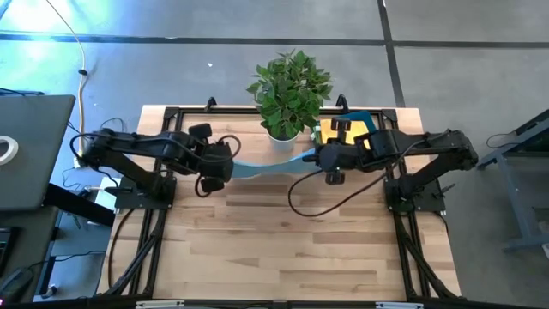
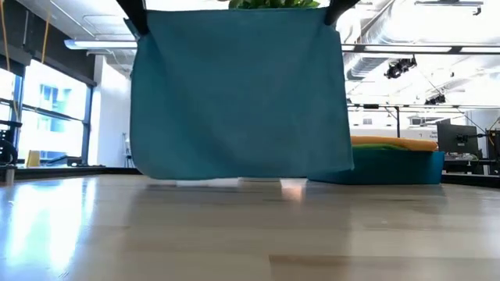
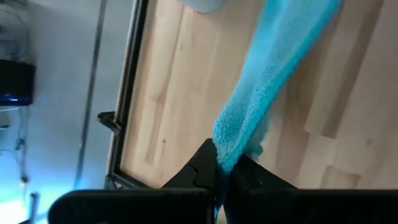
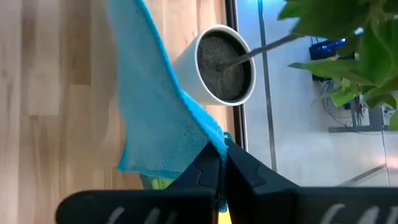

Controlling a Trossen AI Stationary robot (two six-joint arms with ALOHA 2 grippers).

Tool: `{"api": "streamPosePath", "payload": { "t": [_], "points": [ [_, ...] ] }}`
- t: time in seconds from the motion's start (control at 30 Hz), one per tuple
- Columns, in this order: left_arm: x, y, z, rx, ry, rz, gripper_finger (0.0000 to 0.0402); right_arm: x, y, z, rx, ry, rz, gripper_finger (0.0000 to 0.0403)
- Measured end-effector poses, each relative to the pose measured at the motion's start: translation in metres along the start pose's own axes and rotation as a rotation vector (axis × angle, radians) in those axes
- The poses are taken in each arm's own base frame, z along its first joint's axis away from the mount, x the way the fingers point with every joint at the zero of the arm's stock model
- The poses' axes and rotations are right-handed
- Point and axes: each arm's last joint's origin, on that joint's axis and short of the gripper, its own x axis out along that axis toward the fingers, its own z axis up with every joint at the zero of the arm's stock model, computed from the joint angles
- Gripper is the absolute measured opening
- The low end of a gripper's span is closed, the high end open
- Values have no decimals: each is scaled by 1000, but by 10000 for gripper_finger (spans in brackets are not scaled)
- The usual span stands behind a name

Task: Sort microfiber towel by color & place in baskets
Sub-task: Fold the blue towel

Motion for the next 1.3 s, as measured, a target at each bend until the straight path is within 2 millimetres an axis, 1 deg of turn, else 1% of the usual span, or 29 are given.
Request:
{"api": "streamPosePath", "payload": {
  "t": [0.1,0.27,0.37,0.53,0.67,0.73,0.8,0.93,1.07,1.17,1.3],
  "points": [
    [3,1,3,6,-4,44,0,4,-5,0,19,9,-10,0],
    [5,11,4,-7,-29,176,0,9,-14,-2,19,30,-26,0],
    [8,16,5,-12,-27,219,0,13,-19,-2,11,27,-38,0],
    [10,19,6,-24,-17,220,0,15,-22,-1,23,24,-45,0],
    [10,12,4,-86,10,102,0,17,-16,-1,120,28,83,0],
    [17,2,-1,-88,51,54,0,22,-9,0,150,58,144,0],
    [28,-14,-7,-81,94,18,0,32,5,-2,139,82,168,0],
    [55,-56,-21,-105,150,-44,0,58,49,-13,139,101,286,0],
    [72,-95,-35,-127,160,-129,0,76,92,-27,174,96,412,0],
    [80,-125,-42,-139,171,-204,0,80,119,-35,212,83,499,0],
    [87,-165,-48,-130,200,-276,0,76,147,-43,237,63,603,0]
  ]
}}
